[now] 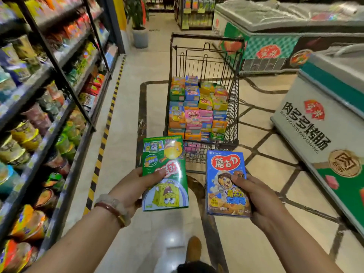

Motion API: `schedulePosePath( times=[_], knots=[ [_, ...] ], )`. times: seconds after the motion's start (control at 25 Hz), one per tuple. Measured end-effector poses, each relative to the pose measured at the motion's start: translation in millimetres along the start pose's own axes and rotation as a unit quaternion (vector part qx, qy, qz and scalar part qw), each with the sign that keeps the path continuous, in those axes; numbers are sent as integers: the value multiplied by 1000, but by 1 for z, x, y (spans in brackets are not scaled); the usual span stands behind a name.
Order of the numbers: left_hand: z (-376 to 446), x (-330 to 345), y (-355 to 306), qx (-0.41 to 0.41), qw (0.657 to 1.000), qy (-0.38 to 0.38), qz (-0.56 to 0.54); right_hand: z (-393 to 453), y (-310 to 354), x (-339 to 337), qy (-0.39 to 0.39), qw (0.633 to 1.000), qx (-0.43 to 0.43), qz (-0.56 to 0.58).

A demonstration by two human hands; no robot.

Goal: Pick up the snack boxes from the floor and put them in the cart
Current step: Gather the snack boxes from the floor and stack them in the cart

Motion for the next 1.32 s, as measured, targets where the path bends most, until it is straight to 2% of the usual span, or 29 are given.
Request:
schedulePosePath(
  times=[0.28,0.48,0.84,0.96,1.04,1.24,1.32],
  knots=[
    [134,-2,-64,-5,1000,19,7,134,65,42,-3,1000,7,6],
    [211,-17,-91,-27,1000,-1,-6,209,96,72,7,1000,14,11],
    [338,-53,-126,-46,998,-11,34,315,112,113,-31,999,24,18],
    [373,-52,-137,-59,997,18,36,341,114,123,-38,999,20,17],
    [399,-50,-140,-60,996,26,57,361,112,120,-57,998,17,23],
    [443,-38,-128,-96,991,-25,88,408,100,100,-103,994,37,27],
    [457,-31,-123,-109,988,-21,108,428,98,94,-115,992,42,14]
  ],
)
Point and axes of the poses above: each hand's wrist, its own z-axis towards the middle knuckle, its own x-axis out of the palm, y = z × x, the point moved 9 cm from there along z, towards the middle knuckle, and after that the axes turned 15 degrees about z, right-handed, at the moved point
